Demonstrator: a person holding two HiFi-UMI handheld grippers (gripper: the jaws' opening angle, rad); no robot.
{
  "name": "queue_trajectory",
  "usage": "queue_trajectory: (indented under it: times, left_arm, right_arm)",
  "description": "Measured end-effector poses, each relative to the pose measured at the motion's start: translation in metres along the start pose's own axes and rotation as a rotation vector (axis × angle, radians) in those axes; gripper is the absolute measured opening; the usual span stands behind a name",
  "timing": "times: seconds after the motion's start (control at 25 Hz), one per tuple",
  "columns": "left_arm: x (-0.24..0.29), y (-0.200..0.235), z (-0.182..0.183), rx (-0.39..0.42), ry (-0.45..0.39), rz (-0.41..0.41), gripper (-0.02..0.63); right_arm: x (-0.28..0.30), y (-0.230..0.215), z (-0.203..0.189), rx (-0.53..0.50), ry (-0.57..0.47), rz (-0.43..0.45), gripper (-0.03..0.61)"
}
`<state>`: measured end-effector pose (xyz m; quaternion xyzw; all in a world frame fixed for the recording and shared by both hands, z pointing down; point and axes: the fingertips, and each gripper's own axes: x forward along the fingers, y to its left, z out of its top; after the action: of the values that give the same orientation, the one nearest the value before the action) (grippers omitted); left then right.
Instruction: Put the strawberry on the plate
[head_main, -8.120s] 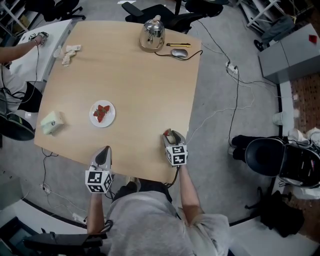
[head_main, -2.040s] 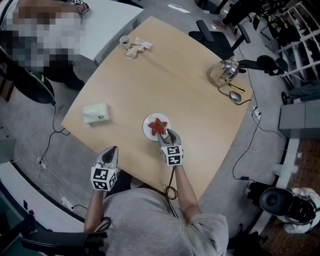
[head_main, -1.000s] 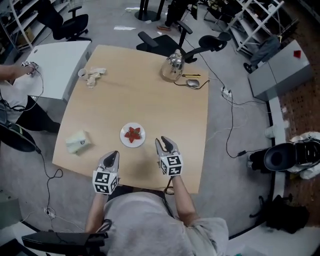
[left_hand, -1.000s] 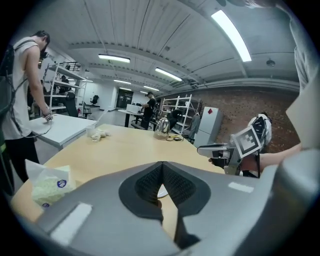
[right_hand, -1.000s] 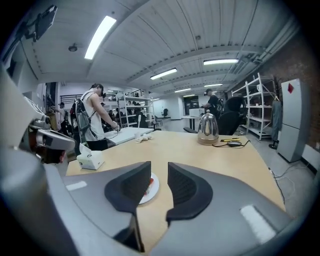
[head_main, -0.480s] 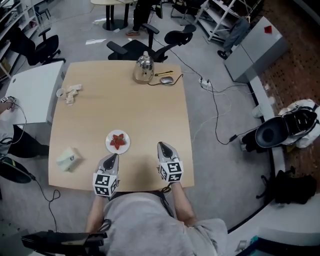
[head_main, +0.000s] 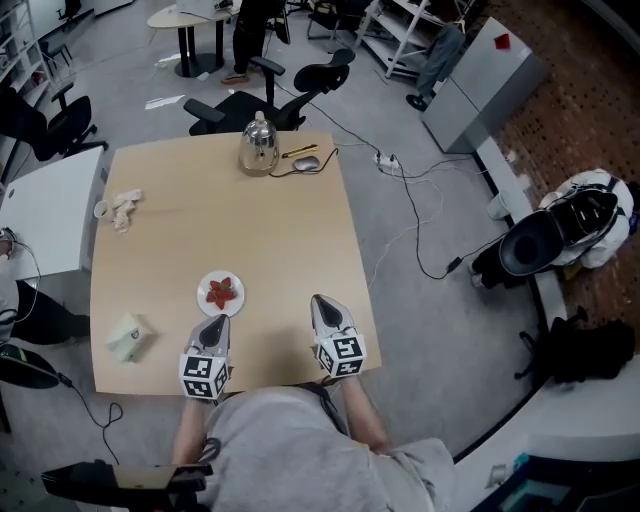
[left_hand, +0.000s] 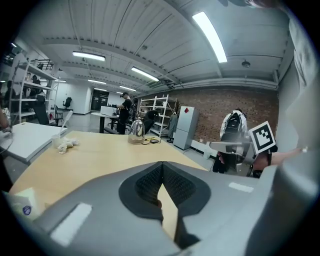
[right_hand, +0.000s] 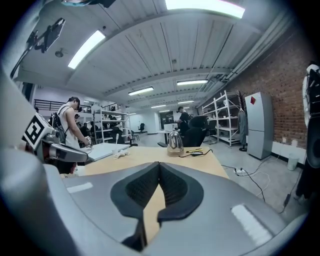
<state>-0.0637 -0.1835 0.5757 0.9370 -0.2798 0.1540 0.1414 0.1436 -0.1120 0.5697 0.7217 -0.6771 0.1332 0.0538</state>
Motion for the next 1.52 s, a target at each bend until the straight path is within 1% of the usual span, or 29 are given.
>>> queue_trajectory:
  times: [0.32, 0.48, 0.64, 0.84, 1.52]
  left_arm:
    - [0.005, -0.003, 0.003, 0.014, -0.003, -0.011, 0.018]
    - [0.006, -0.001, 0.003, 0.014, -0.002, -0.009, 0.018]
    - [0.007, -0.001, 0.003, 0.016, -0.003, -0.007, 0.018]
    - [0.008, -0.003, 0.007, 0.021, -0.004, -0.009, 0.018]
    - [0.004, -0.005, 0.005, 0.021, 0.001, 0.003, 0.018]
  right_arm:
    - [-0.02, 0.003, -0.015, 0.015, 0.011, 0.001, 0.006]
    - [-0.021, 0.005, -0.019, 0.026, 0.017, 0.004, 0.007]
    - [-0.019, 0.007, -0.022, 0.016, 0.027, 0.013, 0.006]
    - [-0.018, 0.008, -0.019, 0.027, 0.026, 0.018, 0.006]
    - [-0.02, 0.006, -0.02, 0.027, 0.023, 0.021, 0.006]
